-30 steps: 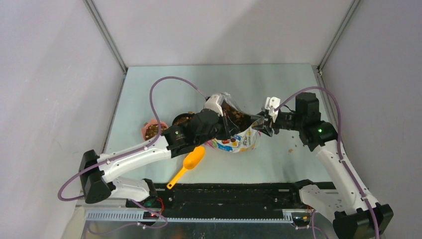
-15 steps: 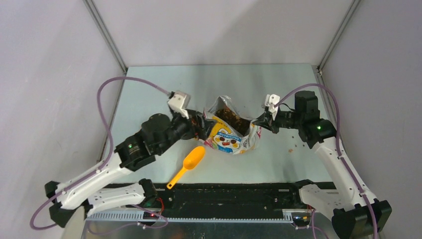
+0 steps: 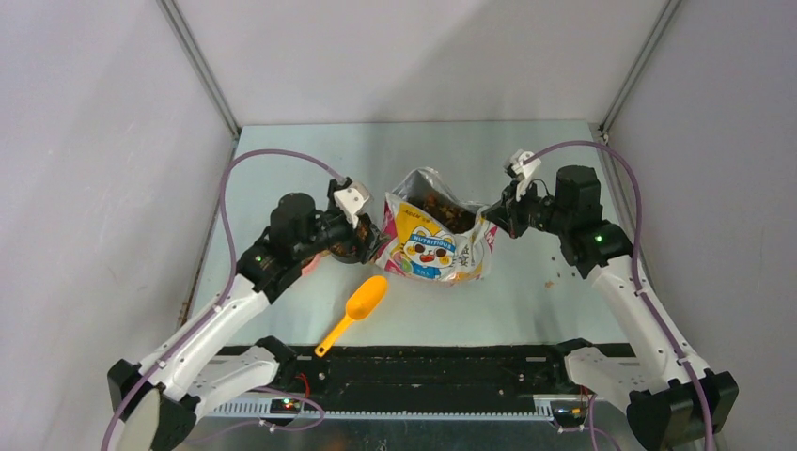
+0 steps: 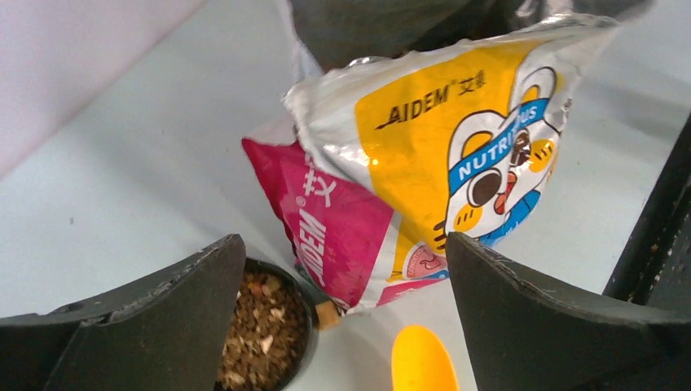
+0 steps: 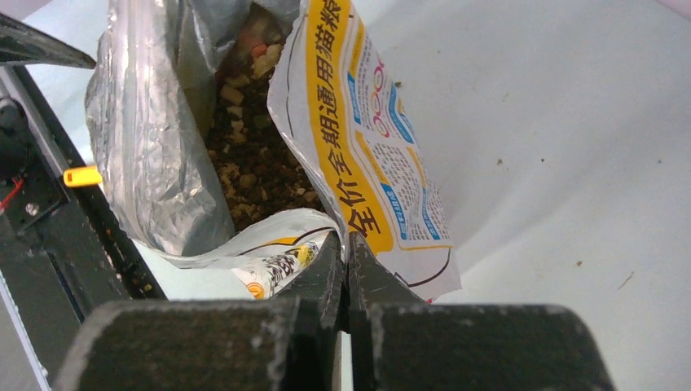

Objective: Serve the pet food
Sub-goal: Close the pet food bag at the center of the board.

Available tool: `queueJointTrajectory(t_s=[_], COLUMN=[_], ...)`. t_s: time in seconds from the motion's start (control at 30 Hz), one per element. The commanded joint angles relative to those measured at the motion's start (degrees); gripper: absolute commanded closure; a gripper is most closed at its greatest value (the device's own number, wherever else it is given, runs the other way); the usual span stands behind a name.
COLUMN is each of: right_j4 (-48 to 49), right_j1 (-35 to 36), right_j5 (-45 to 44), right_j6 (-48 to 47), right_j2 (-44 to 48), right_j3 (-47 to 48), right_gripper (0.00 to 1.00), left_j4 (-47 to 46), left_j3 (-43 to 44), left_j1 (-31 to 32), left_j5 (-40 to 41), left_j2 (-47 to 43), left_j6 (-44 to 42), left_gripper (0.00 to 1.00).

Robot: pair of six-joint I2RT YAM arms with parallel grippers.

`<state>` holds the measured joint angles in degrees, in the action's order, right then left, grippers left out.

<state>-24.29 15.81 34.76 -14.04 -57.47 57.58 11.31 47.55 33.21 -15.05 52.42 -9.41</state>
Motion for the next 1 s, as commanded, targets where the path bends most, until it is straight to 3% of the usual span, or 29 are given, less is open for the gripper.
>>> queueJointTrajectory(t_s=[0.0, 0.13, 0.33, 0.47, 0.77, 0.97], right_j4=[10.1, 11.8, 11.4, 10.8, 10.9, 10.8], right_j1=[-0.5, -0.4, -0.2, 0.5, 1.4, 1.5], right_j5=[-7.4, -7.8, -7.4, -8.3, -12.0, -12.1], right_j6=[6.5, 5.9, 5.5, 5.4, 5.5, 6.4], right_j2=[0.8, 1.2, 1.9, 1.8, 0.9, 0.9], right_j3=[1.8, 0.3, 0.2, 0.1, 0.1, 0.1], right_gripper=[1.00, 1.00, 1.00, 1.00, 1.00, 1.00], left_j4=[-3.7, 0.4, 18.8, 25.5, 31.2, 33.9], left_j3=[5.6, 10.8, 25.2, 32.2, 40.6, 45.4], left_j1=[-3.7, -7.6, -9.0, -9.0, -8.9, -8.0], left_j5=[-12.0, -17.6, -25.0, -28.0, -37.1, -36.3], left_j2=[2.9, 9.1, 22.4, 28.8, 36.3, 40.3], left_j6=[-11.4, -14.6, -25.6, -28.3, -29.7, -28.6], left_gripper=[0.01, 0.01, 0.02, 0.05, 0.12, 0.25])
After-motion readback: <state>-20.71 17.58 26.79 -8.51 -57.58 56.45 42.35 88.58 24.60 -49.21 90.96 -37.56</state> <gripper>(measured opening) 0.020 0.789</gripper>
